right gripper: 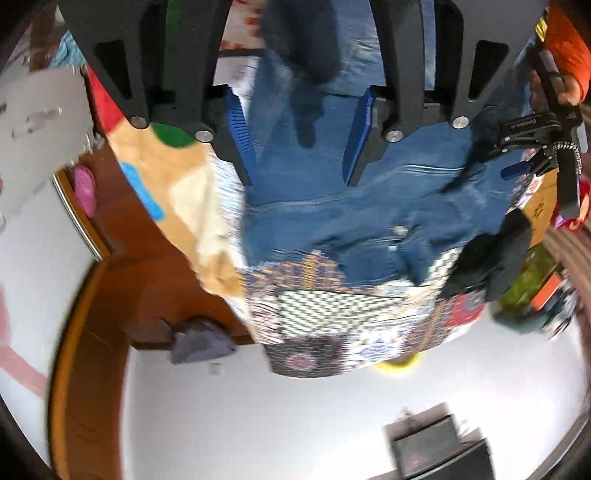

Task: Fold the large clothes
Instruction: 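Grasp the folded sleeve cuff with the left tool and lift it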

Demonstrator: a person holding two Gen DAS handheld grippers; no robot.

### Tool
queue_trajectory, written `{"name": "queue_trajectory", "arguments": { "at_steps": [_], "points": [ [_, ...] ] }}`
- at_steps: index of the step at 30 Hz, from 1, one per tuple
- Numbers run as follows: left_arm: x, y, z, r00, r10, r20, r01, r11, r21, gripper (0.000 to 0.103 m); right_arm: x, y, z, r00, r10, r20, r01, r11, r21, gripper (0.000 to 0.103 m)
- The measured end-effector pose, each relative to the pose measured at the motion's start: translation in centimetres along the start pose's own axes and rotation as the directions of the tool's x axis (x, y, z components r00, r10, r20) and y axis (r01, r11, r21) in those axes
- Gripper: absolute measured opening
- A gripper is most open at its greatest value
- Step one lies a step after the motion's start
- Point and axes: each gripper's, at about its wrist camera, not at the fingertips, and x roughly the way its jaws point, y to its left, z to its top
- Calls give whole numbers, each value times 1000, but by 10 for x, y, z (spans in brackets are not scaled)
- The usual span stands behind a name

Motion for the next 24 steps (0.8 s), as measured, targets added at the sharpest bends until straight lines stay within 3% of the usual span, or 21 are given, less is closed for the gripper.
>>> {"name": "queue_trajectory", "arguments": {
  "at_steps": [6, 12, 17, 21, 24],
  "points": [
    [36, -4, 8, 991, 124, -53, -121, 990, 67, 70, 22, -26, -15, 997, 11, -71, -3, 994, 106, 48],
    [19, 37, -5, 992, 118, -51, -120, 992, -25, 70, 25, -31, -23, 996, 18, -89, -9, 994, 105, 48],
    [7, 73, -29, 998, 3, -67, -17, 980, -201, 70, 28, -32, -25, 996, 33, -87, -22, 992, 125, 48],
    [2, 94, -45, 996, -77, -48, 56, 938, -341, 68, 30, -32, -28, 995, 33, -93, -21, 991, 129, 48],
    [-1, 98, -48, 992, -127, -24, 108, 917, -383, 67, 30, -33, -30, 995, 33, -96, -21, 991, 130, 48]
  ]
}}
